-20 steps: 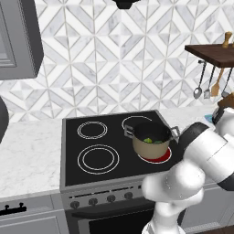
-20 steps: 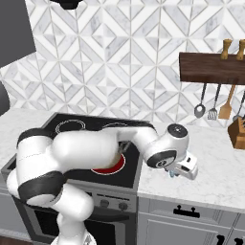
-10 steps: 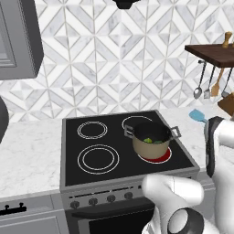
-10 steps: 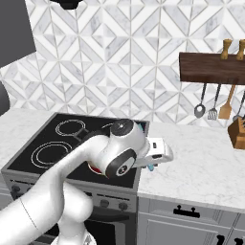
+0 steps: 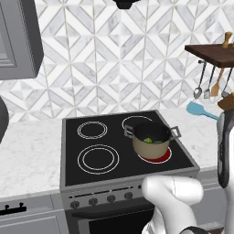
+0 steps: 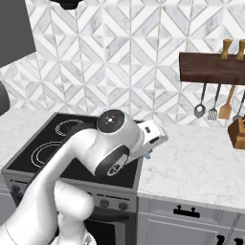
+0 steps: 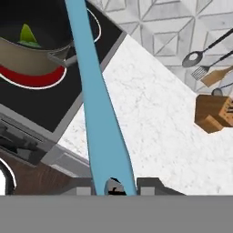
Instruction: Put the broccoli and lemon wedge in the pot. Retrieve the spatula and lightly stir the vegetables in the pot.
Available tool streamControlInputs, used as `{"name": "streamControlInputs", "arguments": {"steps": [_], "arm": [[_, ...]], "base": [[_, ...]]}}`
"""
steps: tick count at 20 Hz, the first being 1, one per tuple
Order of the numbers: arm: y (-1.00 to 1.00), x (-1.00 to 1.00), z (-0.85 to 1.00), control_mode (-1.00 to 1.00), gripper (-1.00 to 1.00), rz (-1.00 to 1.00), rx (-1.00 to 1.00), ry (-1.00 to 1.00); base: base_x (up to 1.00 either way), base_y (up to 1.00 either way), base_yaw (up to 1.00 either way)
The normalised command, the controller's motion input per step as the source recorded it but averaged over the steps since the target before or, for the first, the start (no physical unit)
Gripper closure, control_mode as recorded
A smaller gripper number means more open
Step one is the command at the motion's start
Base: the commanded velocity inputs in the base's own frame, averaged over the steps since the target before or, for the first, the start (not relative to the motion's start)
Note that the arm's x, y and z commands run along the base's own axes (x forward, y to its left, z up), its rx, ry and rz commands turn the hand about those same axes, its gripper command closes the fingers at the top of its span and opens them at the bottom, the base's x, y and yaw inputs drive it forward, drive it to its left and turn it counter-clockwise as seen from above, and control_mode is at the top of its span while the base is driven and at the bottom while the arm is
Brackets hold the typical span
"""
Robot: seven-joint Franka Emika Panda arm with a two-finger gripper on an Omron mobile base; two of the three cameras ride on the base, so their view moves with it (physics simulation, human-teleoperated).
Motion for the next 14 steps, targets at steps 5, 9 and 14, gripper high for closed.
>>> {"name": "streamControlInputs", "arguments": {"steps": [5,9,14], "arm": [[0.63,0.00,0.95,-1.00,1.00,0.28,-0.41,0.46],[0.64,0.01,0.45,-1.00,1.00,0.29,-0.52,0.53],[0.18,0.24,-0.06,-1.00,1.00,0.18,-0.35,0.52]], "base": [[0.00,0.00,0.00],[0.00,0.00,0.00],[0.00,0.00,0.00]]}}
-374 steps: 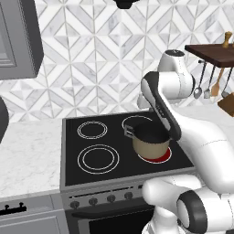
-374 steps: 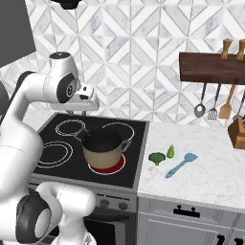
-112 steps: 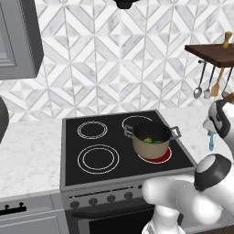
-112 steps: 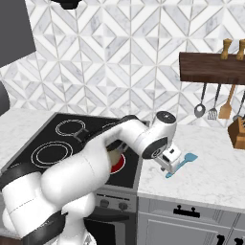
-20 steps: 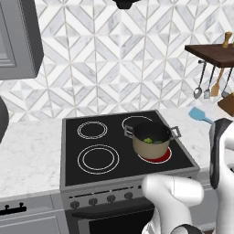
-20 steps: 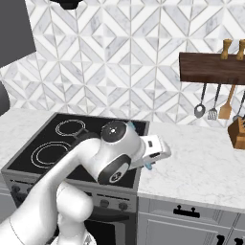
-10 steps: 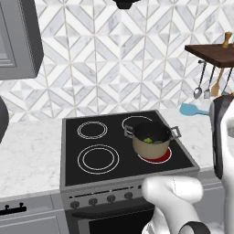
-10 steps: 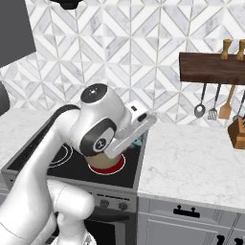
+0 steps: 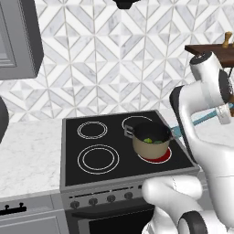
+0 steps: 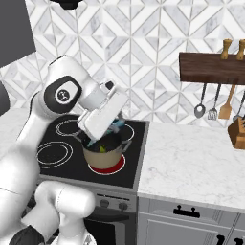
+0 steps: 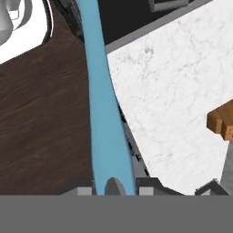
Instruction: Put the broccoli and lemon wedge in the pot. Retrieve the spatula and lightly stir the vegetables in the pot.
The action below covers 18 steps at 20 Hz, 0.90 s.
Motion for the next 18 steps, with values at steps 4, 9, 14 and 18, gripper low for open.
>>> {"name": "streamControlInputs", "arguments": {"steps": [4,9,14,18], "arm": [[0.09,0.59,-0.10,-1.00,1.00,0.01,-0.16,0.18],[0.24,0.67,-0.02,-1.00,1.00,0.00,-0.03,0.02],[0.15,0.65,-0.46,-1.00,1.00,0.02,-0.02,0.14],[0.14,0.46,-0.28,-1.00,1.00,0.03,-0.10,0.06]], "base": [[0.00,0.00,0.00],[0.00,0.00,0.00],[0.00,0.00,0.00],[0.00,0.00,0.00]]}}
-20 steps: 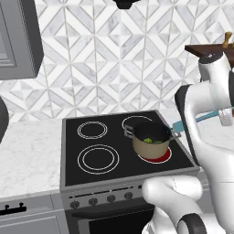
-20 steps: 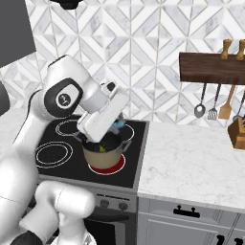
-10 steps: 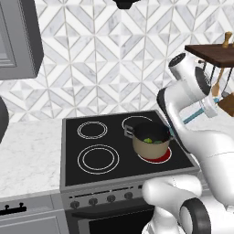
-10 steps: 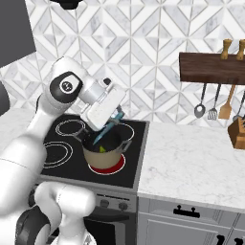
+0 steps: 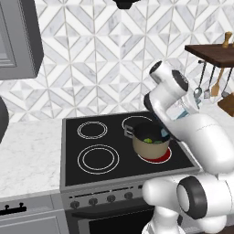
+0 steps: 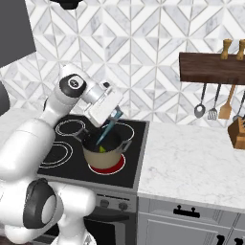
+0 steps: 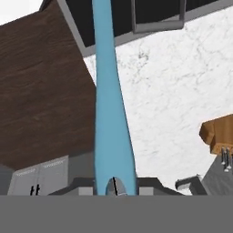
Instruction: Put the broccoli and lemon wedge in the pot. Retrieve the spatula and lightly stir the vegetables in the pot.
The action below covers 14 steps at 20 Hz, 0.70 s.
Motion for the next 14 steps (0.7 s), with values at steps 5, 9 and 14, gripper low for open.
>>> {"name": "streamControlInputs", "arguments": {"steps": [5,9,14], "arm": [[0.22,0.18,-0.26,-1.00,1.00,0.06,-0.12,0.02],[0.23,0.00,-0.36,-1.00,1.00,0.08,-0.07,0.02],[0.09,0.06,-0.34,-1.00,1.00,0.05,-0.08,0.02]], "base": [[0.00,0.00,0.00],[0.00,0.00,0.00],[0.00,0.00,0.00]]}}
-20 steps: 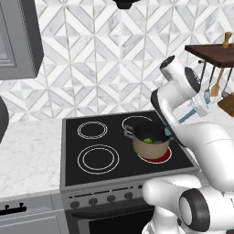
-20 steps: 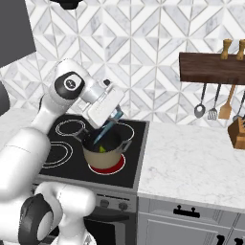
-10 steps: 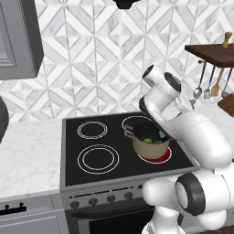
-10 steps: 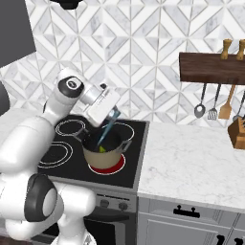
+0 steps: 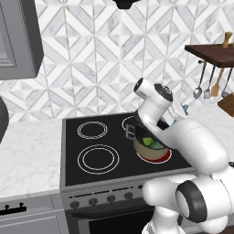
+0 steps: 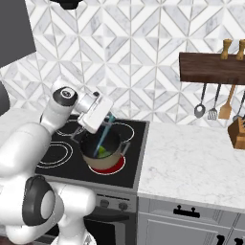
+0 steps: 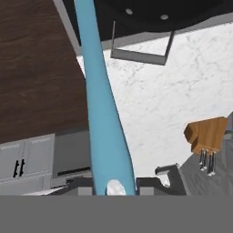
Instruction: Put the broccoli and lemon wedge in the pot. Retrieve the spatula and lightly stir the vegetables in the pot.
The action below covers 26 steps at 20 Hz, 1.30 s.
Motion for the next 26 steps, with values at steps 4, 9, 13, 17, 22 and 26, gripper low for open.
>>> {"name": "streamControlInputs", "arguments": {"steps": [4,9,13,17,22,26], "arm": [[0.02,0.07,-0.06,-1.00,1.00,0.03,-0.11,0.00],[0.23,0.40,0.00,-1.00,1.00,0.00,-0.10,0.00],[0.32,0.30,0.09,-1.00,1.00,0.00,-0.10,0.00],[0.34,0.28,0.35,-1.00,1.00,-0.09,-0.07,0.00],[0.02,0.02,0.05,-1.00,1.00,-0.06,-0.12,0.01],[0.00,-0.09,0.00,-1.00,1.00,-0.01,-0.27,0.11]], "base": [[0.00,0.00,0.00],[0.00,0.00,0.00],[0.00,0.00,0.00],[0.00,0.00,0.00],[0.00,0.00,0.00],[0.00,0.00,0.00]]}}
